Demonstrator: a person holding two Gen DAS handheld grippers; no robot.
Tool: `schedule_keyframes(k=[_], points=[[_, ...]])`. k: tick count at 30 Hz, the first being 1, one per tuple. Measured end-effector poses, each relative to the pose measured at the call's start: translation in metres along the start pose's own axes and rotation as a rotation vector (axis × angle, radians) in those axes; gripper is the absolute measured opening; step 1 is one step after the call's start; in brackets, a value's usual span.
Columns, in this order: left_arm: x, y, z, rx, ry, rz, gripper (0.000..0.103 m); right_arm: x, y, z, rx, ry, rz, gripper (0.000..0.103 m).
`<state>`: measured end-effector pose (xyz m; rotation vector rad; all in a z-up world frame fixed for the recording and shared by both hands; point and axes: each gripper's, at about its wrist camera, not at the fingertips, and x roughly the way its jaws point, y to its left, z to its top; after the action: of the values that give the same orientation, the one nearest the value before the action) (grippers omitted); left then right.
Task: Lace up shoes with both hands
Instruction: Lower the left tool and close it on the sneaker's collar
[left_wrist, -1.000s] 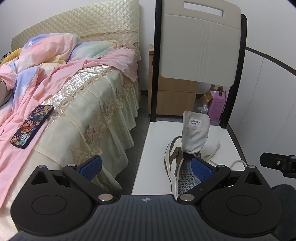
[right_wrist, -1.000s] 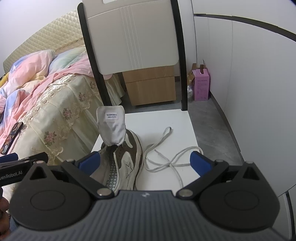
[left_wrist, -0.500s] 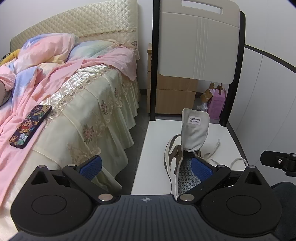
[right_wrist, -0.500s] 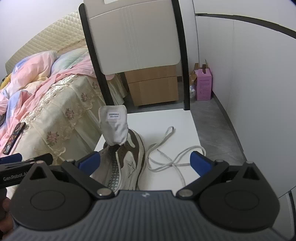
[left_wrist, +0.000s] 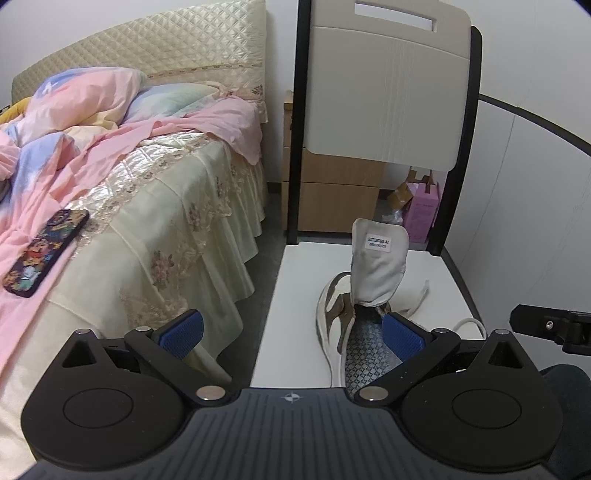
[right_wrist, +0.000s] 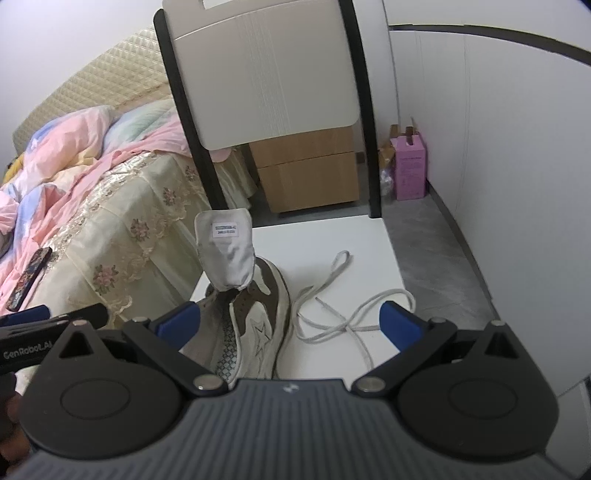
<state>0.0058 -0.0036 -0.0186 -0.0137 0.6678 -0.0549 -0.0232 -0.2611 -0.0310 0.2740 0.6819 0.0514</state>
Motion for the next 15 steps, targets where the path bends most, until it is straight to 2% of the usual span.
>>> schedule_keyframes(k=[4, 11, 15], points=[[0.017, 0.003, -0.01, -0.017, -0.054, -0.007, 0.103, 0.012, -0.005, -0.003, 0.039, -0.02, 0.022, 0.103], [0.057, 0.001, -0.022, -0.005, -0.009, -0.094, 0.103, 0.054, -0.009, -0.01, 0.037, -0.025, 0.09, 0.103], [0.074, -0.002, -0.028, 0.018, 0.019, -0.125, 0.097, 0.078, -0.015, -0.018, 0.043, -0.004, 0.119, 0.099]])
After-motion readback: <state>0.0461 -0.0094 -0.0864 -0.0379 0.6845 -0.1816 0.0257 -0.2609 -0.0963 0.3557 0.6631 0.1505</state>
